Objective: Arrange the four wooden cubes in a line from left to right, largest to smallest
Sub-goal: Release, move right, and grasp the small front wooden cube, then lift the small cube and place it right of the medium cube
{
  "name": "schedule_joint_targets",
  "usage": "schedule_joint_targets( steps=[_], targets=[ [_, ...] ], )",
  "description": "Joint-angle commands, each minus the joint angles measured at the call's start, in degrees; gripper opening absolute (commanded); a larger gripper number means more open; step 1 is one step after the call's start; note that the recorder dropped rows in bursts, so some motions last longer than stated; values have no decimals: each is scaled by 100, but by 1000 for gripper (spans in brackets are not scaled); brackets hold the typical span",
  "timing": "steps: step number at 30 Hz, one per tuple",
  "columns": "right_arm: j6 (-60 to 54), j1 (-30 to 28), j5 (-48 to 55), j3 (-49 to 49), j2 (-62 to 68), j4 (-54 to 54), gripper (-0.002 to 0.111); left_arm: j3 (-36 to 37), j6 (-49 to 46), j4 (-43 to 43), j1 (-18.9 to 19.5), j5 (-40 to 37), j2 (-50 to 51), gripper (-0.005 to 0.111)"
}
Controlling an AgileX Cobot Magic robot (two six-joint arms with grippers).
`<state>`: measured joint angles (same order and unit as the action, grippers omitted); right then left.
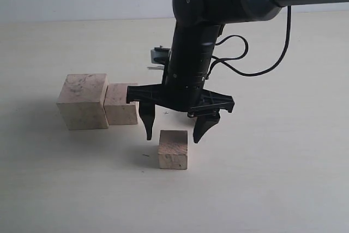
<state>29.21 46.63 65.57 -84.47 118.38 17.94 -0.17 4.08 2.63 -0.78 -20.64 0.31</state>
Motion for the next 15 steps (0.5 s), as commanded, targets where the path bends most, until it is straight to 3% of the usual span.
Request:
schedule_joint_targets(
  steps=[1, 5, 8, 15],
  targets=[
    [-47, -1, -45, 22, 105, 19, 75, 17, 50, -2, -38, 46, -31, 0],
    [-76, -1, 10, 22, 204, 36, 75, 17, 50, -2, -38, 46, -31, 0],
    [-88, -1, 89, 22, 269, -25, 67, 17, 50, -2, -38, 46, -31, 0],
    [-738, -1, 103, 7, 290, -68, 14, 17, 50, -2, -38, 46, -31, 0]
  ],
)
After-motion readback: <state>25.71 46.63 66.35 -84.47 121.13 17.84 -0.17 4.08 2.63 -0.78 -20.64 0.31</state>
